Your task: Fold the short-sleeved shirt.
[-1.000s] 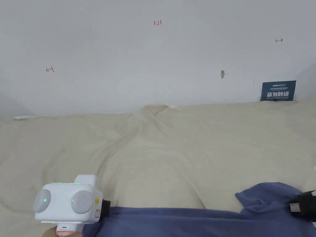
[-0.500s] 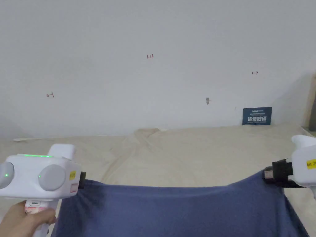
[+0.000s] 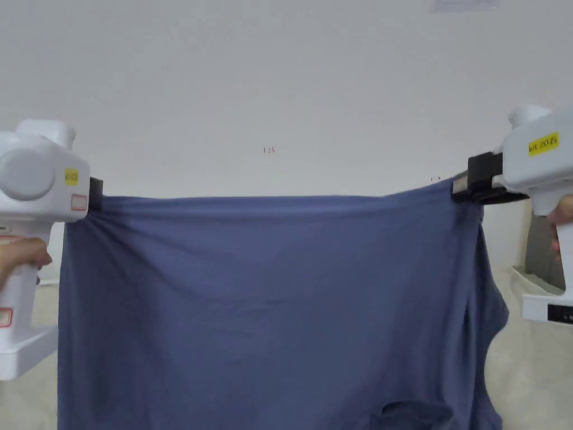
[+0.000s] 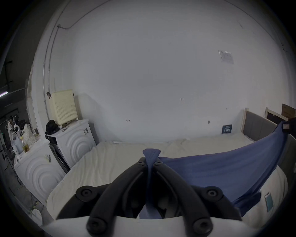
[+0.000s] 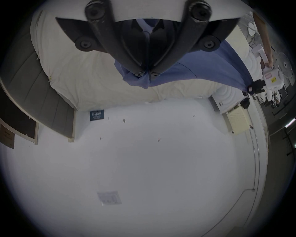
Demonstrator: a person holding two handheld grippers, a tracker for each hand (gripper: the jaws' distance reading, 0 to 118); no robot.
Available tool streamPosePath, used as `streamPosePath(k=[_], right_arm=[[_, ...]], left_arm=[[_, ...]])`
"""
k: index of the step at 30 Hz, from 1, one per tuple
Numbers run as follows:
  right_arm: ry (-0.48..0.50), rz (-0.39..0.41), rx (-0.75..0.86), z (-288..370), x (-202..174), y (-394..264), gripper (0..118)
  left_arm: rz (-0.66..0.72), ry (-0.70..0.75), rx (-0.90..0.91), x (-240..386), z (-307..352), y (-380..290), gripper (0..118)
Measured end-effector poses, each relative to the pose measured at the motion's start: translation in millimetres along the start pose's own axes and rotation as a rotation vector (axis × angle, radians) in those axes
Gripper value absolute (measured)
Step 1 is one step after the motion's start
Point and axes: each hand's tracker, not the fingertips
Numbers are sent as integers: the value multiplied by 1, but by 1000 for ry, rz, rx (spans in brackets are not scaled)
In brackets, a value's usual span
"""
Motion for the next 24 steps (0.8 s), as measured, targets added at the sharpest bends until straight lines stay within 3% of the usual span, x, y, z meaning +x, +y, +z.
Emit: streamPosePath(k=[9, 13, 17, 20, 22, 24], right_arm=[[-5, 25, 7, -8, -11, 50, 1], [-26, 41, -2, -35, -17, 73, 1], [-29, 5, 3, -67, -24, 100, 1], [-48, 53, 11, -92, -33, 125, 1], [-55, 22, 21, -107, -34, 143, 1], [-50, -62, 30, -123, -29, 164, 1]], left_arm=[[33, 40, 56, -6, 0, 46, 3], [22, 62, 51, -2, -33, 63, 3], [24, 90, 45, 3, -74, 86, 3], [31, 105, 49, 5, -106, 104, 3], [50, 94, 41, 3, -122, 116, 3], [80, 86, 28, 0, -134, 127, 3]])
